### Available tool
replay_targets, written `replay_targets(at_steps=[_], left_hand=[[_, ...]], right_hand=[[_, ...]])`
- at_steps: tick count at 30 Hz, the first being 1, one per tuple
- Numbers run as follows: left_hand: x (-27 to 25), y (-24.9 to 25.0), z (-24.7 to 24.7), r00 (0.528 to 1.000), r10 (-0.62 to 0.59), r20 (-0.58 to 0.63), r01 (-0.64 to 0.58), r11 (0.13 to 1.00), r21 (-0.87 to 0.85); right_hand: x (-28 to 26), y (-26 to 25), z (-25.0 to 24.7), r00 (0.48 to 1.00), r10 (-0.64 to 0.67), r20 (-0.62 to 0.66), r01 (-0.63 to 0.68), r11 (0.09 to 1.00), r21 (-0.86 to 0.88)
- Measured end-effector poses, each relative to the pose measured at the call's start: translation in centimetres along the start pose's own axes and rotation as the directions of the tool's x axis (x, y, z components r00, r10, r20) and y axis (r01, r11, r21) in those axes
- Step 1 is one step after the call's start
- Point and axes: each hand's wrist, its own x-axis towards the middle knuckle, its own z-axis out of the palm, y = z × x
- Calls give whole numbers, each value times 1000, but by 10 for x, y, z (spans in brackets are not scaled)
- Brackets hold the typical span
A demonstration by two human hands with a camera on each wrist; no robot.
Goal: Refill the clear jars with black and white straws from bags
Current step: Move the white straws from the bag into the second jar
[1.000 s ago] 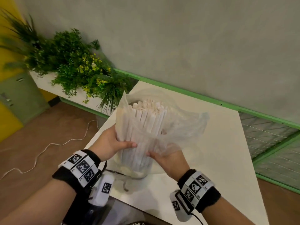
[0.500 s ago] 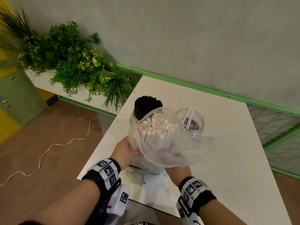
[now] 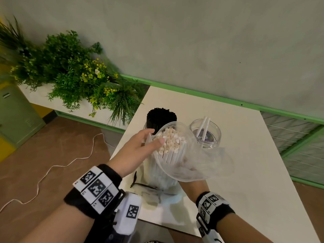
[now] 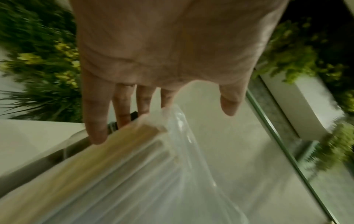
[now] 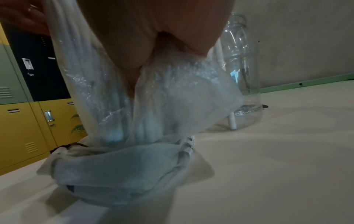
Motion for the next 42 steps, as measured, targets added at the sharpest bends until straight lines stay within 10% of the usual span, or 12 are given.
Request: replay_targets(at_steps=[4,15,35,42], left_hand=[[5,2,6,991,93,-99,-69,972,223],[12,-27,1,992,-98,-83,51,894,-446],[38,-48,8,972,-183,-150,119,925,-360],[50,-42,10,980,-201,-5,177,875,-450]], right_hand=[[-3,-1,2,997,29,-67,-20,990,136],[-12,-16,-7,1000,-18,-7,17,989,-144],[5,8,6,997,-59,59,65,992,-107],[7,12,6,998,-54,31,54,999,-4]])
